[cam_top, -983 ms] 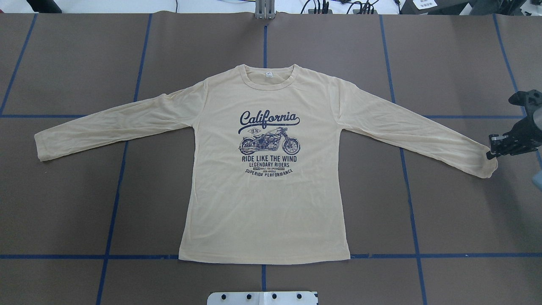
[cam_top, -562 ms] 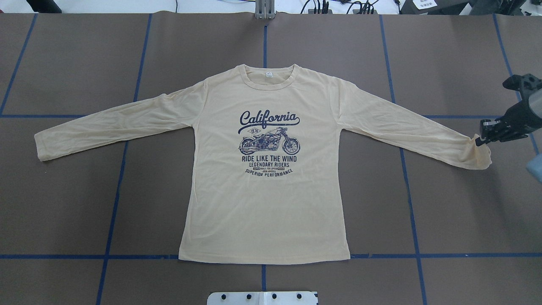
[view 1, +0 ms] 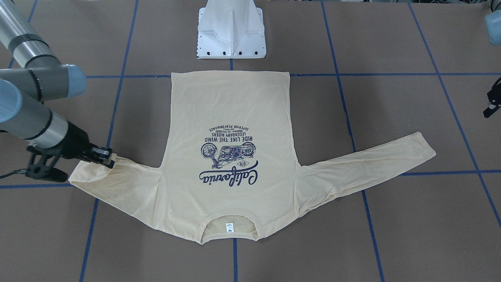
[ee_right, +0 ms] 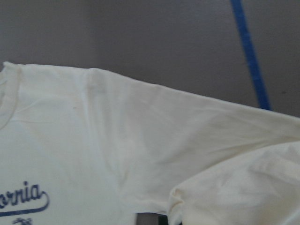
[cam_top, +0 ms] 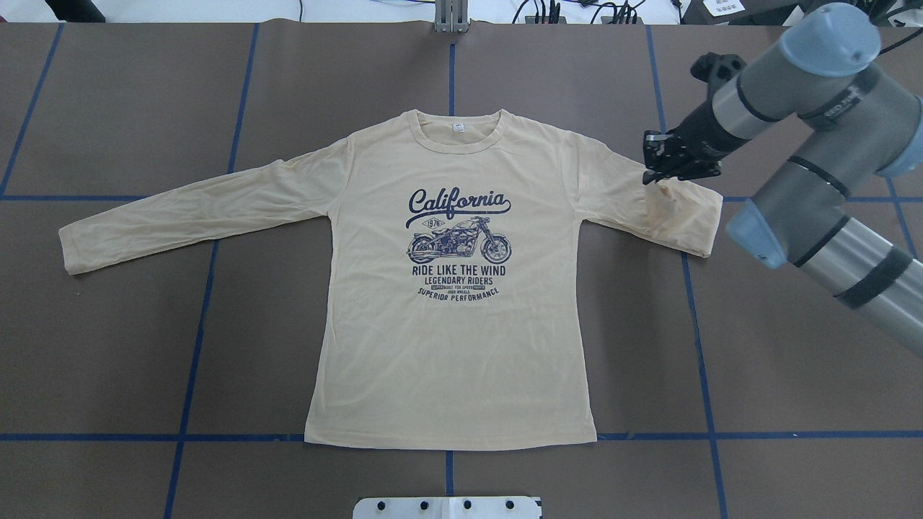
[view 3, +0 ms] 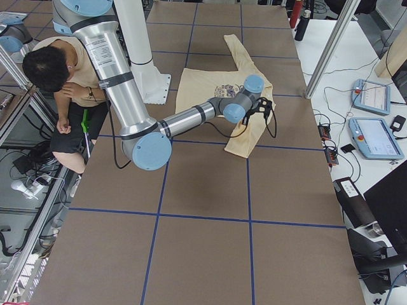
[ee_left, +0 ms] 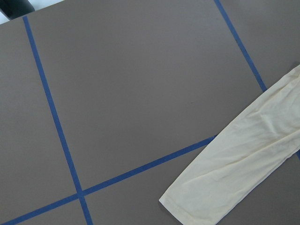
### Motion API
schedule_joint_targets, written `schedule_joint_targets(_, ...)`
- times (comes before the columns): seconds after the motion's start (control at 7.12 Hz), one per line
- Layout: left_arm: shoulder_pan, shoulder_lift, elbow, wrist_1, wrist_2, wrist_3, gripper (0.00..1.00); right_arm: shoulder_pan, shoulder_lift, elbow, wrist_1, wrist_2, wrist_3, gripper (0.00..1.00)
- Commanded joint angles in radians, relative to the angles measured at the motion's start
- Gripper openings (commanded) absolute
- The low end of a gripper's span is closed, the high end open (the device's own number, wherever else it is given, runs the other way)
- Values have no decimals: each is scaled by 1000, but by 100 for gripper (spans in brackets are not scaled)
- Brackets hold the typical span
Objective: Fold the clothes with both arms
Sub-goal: 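Grasp the sleeve cuff with the right gripper and carry it across the shirt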
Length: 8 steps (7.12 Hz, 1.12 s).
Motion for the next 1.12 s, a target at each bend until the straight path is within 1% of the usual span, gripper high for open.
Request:
schedule_joint_targets(0.0,1,-1,3,0,0,2,99,-147,308,-106,-102,-211,196,0)
schedule_joint_targets(0.14,1,-1,4,0,0,2,99,-166,490,-257,-97,-279,230,0)
schedule_joint_targets(0.28,1,-1,4,0,-2,0,99,-195,617,-399,-91,-311,232,0)
schedule_joint_targets(0.42,1,-1,9,0,-12,2,99,-252,627,-423,-34,-404,234,0)
schedule_joint_targets(0.56,2,-1,12,0,-14,2,99,-275,648,-453,-19,-457,249,0)
schedule_joint_targets(0.7,7,-3,11,-2,-14,2,99,-295,699,-519,-12,-467,254,0)
schedule_joint_targets(0.84,19,-3,17,-23,-12,0,99,-321,719,-555,41,-505,264,0)
schedule_joint_targets(0.98,36,-6,46,-58,-14,-26,99,-330,730,-590,81,-522,299,44)
